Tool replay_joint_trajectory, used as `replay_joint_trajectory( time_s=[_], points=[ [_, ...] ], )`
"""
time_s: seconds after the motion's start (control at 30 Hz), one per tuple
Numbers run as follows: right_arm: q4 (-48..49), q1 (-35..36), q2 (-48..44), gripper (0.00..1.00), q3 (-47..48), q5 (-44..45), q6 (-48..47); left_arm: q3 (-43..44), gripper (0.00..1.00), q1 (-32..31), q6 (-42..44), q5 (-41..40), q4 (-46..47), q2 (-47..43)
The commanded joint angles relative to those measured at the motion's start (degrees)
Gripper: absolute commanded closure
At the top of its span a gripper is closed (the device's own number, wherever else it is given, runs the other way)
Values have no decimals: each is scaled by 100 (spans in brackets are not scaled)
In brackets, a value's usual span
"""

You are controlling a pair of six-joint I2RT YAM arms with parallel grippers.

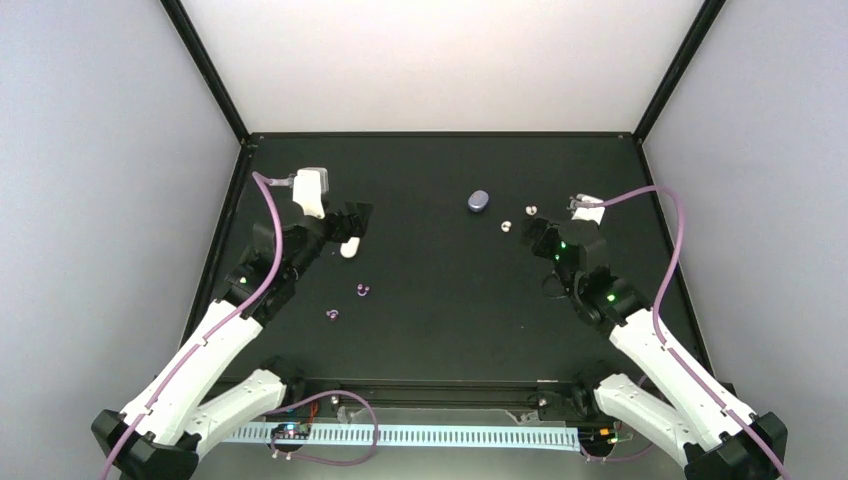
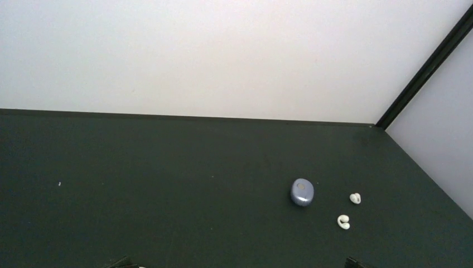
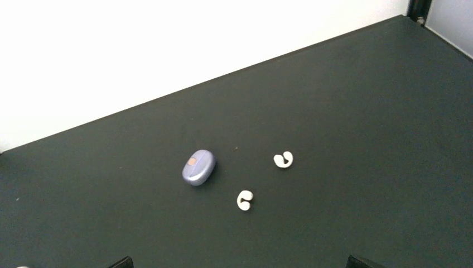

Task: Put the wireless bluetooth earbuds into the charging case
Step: Move the charging case to the center of the board.

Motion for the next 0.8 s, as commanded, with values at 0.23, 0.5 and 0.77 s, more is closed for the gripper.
replay_joint_trajectory(
  time_s=[0.23, 0.5, 0.77],
  points=[
    [418, 20, 437, 0, 223, -833, -488, 63, 1, -20, -50, -286, -95, -25],
    [506, 11, 2091, 0, 1161, -637, 78, -20, 1, -22, -28, -318, -13, -246],
    [547, -438, 4504, 1, 2633, -1152, 702, -10, 1, -22, -40, -329, -40, -315]
  ],
)
